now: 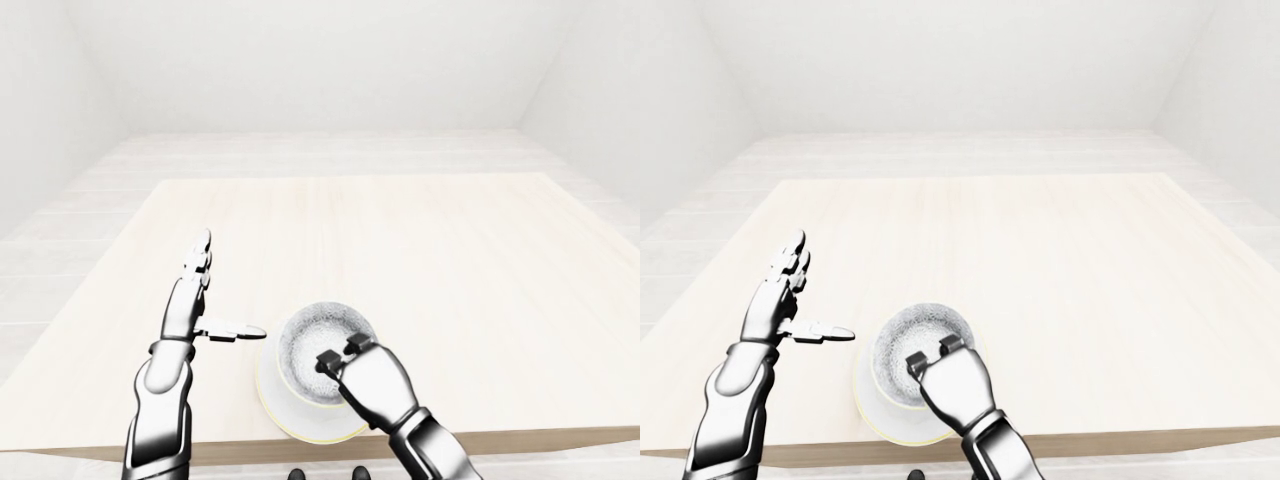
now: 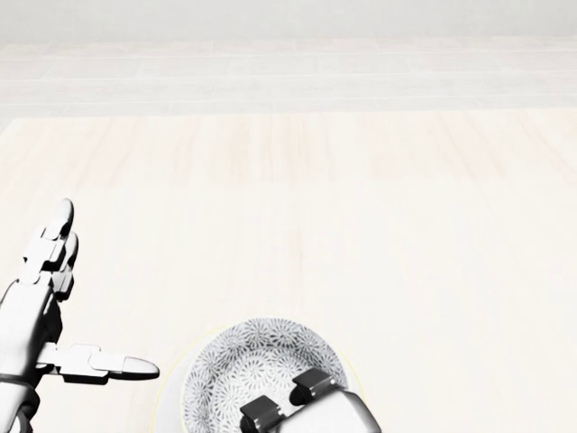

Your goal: Put the bowl on the plate.

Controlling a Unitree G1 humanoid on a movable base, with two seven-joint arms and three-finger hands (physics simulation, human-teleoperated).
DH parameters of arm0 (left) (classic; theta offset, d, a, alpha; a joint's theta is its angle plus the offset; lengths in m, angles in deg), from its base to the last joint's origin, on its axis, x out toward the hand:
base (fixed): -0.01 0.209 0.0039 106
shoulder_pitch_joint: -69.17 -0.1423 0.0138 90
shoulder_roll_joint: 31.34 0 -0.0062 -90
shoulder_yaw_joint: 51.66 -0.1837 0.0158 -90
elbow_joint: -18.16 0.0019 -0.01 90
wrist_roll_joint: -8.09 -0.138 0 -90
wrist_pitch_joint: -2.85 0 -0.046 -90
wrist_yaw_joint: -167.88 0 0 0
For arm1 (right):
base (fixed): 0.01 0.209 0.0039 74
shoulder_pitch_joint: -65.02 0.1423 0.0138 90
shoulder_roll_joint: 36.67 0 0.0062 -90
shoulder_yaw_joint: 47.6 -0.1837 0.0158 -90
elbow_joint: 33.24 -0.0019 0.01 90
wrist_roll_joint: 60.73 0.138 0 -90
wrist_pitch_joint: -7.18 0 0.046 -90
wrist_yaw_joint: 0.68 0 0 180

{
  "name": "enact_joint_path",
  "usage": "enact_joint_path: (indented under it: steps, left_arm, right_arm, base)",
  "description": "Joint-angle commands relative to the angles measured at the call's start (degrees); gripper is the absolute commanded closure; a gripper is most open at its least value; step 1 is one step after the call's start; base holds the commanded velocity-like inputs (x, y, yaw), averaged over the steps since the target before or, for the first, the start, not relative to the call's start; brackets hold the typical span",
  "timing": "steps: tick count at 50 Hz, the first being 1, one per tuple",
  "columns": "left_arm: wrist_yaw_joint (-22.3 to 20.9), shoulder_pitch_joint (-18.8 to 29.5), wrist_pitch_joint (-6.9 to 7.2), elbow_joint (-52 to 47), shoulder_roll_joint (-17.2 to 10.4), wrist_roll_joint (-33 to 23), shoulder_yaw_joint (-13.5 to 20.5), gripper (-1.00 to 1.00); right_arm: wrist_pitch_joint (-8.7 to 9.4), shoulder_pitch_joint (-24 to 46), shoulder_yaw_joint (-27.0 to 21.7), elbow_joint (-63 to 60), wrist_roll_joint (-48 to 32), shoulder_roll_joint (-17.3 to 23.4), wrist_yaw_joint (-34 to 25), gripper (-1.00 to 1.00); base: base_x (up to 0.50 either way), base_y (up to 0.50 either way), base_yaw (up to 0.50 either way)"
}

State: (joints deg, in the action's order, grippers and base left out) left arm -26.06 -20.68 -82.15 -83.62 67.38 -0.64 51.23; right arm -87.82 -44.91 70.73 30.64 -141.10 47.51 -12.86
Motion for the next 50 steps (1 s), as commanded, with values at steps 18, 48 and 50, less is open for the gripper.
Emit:
enact_joint_path:
  steps: [18, 48, 50]
  left_arm:
    - [0.3, -0.2, 0.0, 0.9, 0.0, 0.1, -0.1, -1.0]
    - [0.4, 0.7, 0.0, 1.4, -0.3, -0.4, -0.2, -1.0]
    - [0.4, 0.7, 0.0, 1.2, -0.2, -0.2, -0.3, -1.0]
  right_arm:
    - [0.0, -0.1, -0.4, -4.5, 0.1, -0.2, -3.2, -0.22]
    - [0.0, -4.3, -6.4, -12.1, 3.9, 1.1, -5.1, -0.3]
    - [0.0, -4.9, -6.9, -12.4, 3.6, 1.4, -5.1, -0.3]
  base:
    - [0.0, 0.0, 0.0]
    - [0.0, 0.0, 0.0]
    - [0.0, 0.0, 0.0]
